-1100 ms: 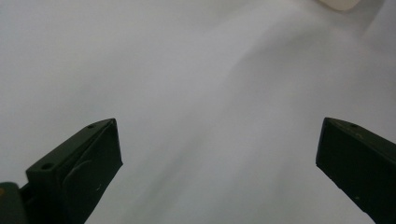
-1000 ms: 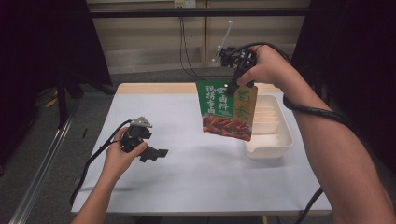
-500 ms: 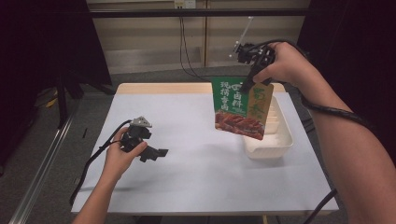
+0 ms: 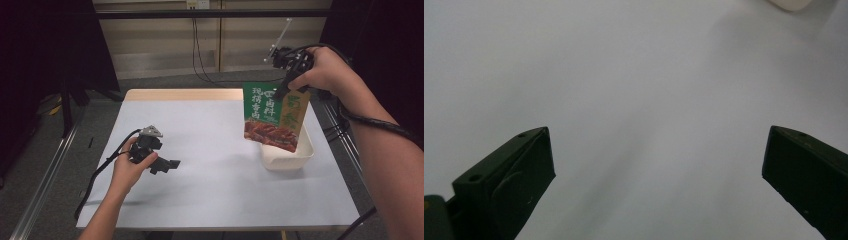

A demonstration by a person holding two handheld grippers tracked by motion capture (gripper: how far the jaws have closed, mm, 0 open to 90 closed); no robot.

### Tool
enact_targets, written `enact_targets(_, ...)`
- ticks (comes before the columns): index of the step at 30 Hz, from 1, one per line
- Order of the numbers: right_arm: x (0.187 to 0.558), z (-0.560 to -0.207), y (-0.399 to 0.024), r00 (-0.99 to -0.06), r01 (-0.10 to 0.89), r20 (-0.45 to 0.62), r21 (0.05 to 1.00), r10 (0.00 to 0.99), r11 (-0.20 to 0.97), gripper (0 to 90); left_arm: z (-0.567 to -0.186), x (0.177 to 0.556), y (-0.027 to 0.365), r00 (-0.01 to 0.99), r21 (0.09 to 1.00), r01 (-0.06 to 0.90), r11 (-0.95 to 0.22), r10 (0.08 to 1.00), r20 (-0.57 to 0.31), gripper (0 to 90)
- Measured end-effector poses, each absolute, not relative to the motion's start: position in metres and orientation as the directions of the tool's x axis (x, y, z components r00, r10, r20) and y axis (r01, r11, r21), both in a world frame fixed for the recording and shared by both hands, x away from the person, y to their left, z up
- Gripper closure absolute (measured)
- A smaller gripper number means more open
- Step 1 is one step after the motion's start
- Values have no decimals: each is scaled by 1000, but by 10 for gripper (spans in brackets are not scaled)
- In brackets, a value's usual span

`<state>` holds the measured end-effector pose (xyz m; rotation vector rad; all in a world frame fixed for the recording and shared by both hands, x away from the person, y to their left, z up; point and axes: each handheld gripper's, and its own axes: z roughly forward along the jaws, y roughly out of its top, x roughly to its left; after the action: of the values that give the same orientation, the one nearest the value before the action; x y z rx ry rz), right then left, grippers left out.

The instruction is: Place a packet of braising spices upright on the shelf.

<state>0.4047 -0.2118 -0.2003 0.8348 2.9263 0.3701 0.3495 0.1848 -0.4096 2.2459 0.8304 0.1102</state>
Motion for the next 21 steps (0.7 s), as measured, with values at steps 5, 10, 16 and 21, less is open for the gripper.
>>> enact_targets(5,403,-201,-220,-840,525,-3,250,543,814,900,-411,350,185,787,659,533,-530,597,-156,2)
enact_targets(10,402,-200,-228,-833,535,4,260,553,804,900,-411,349,186,784,655,537,-531,601,-156,2)
enact_targets(16,400,-199,-235,-820,553,-5,249,572,795,900,-411,349,187,781,659,538,-525,605,-156,3)
enact_targets(21,399,-202,-241,-816,560,-3,248,579,791,900,-411,349,187,785,655,537,-532,600,-157,5)
